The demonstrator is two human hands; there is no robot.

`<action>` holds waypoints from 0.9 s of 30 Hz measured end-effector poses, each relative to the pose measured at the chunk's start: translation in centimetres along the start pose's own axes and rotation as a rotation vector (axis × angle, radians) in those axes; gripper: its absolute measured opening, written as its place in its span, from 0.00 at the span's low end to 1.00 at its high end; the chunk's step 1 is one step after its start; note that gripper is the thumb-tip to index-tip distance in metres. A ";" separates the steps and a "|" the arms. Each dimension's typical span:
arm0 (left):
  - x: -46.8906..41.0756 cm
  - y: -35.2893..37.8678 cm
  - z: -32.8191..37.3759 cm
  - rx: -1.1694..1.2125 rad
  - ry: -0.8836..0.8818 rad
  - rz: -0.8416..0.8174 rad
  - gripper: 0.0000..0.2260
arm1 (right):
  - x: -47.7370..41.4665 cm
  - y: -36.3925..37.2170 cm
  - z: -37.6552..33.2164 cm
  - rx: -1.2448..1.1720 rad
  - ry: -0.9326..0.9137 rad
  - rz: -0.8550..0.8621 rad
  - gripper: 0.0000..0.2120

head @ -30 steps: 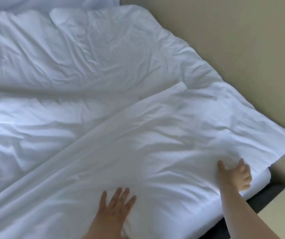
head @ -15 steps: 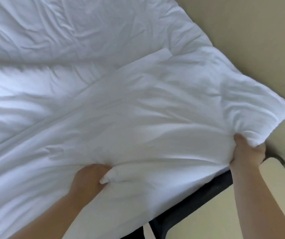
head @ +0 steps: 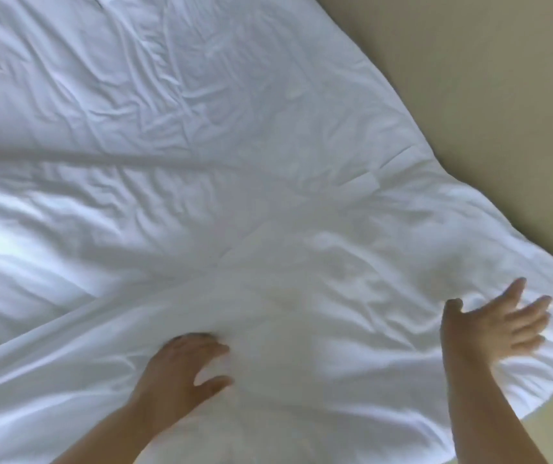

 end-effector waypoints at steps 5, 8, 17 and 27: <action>-0.2 -1.6 -7.6 0.002 -0.419 0.104 0.47 | 3.5 7.3 -8.7 0.417 -0.733 -0.478 0.33; 1.3 -1.8 -11.4 -0.010 -0.674 -0.070 0.60 | 6.5 12.7 -12.2 0.658 -1.033 -0.748 0.34; 4.8 -0.5 -15.3 -0.107 -0.814 -0.187 0.21 | 5.9 16.1 -12.1 0.614 -1.311 -0.659 0.17; 1.8 -5.1 -17.0 0.043 -0.908 0.119 0.30 | -4.2 16.0 -13.1 0.613 -0.213 -0.381 0.42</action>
Point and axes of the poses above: each hand's wrist, its own x-axis away from the middle knuckle, its own y-axis out of the palm, z = x × y, the point moved 2 cm from there along -x, towards the middle knuckle, and after that the axes turned 9 degrees about -x, right-handed, at the moved point
